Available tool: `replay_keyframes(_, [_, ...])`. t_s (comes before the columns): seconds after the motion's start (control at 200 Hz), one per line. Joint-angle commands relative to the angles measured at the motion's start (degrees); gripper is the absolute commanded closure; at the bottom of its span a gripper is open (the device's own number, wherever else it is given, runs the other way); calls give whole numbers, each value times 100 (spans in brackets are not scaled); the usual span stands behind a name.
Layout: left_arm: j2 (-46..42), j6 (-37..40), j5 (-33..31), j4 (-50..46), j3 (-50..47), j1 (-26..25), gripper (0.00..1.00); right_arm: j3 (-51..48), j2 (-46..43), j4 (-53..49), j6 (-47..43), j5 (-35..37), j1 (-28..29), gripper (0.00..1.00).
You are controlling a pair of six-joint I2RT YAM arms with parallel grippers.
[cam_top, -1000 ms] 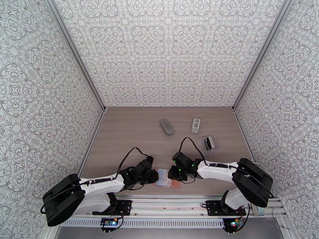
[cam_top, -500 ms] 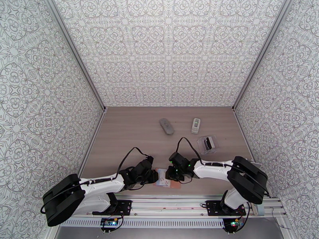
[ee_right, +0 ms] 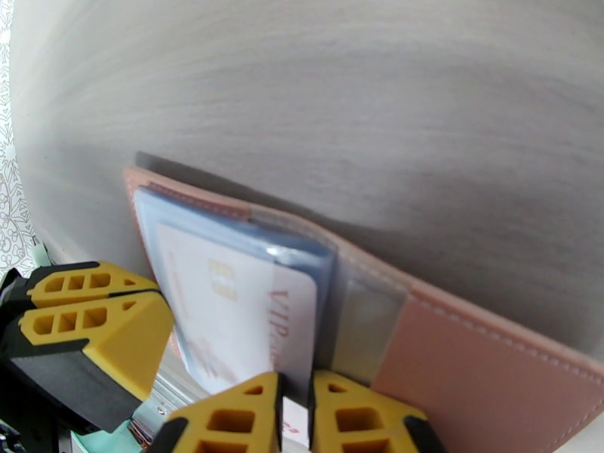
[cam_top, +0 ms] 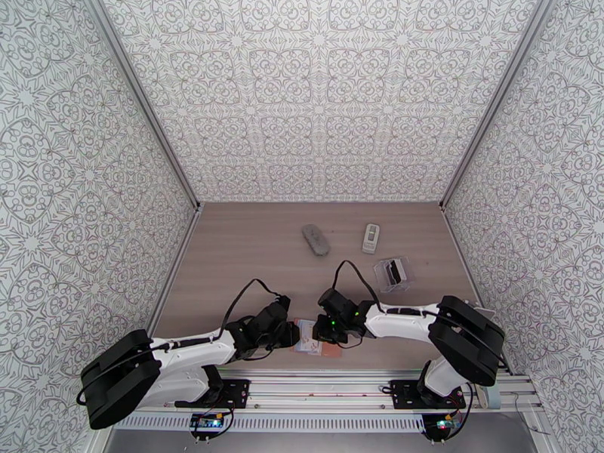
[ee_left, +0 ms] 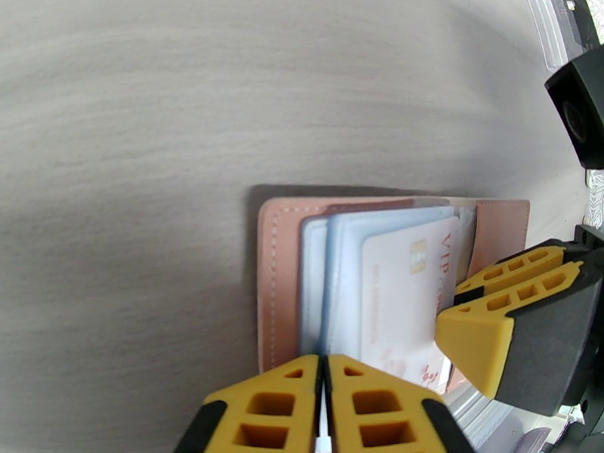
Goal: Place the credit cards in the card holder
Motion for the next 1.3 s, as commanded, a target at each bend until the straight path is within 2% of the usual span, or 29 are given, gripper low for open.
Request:
replay_keyframes(0.0, [65, -40, -18, -348, -151, -103, 86, 146, 175, 421, 157, -205, 191, 85])
replay_keyframes(0.15, [-52, -40, -38, -413, -154, -112, 84, 138, 175, 358, 128, -121, 187, 85])
replay_keyframes(0.28, [-317, -2, -158, -662, -109, -108, 76, 157, 184, 165, 51, 27, 191, 86])
replay_keyframes(0.545, [-809, 103, -275, -1177, -52, 9, 75, 147, 168, 59, -5, 98, 193, 87])
replay_keyframes(0.895, [-787, 42, -309, -1333, -111, 137, 85, 252, 140, -108, -88, 147, 191, 89])
replay_keyframes(1.295, [-334, -31, -163, -956, -169, 101, 93, 300, 298, 119, -31, -28, 191, 91])
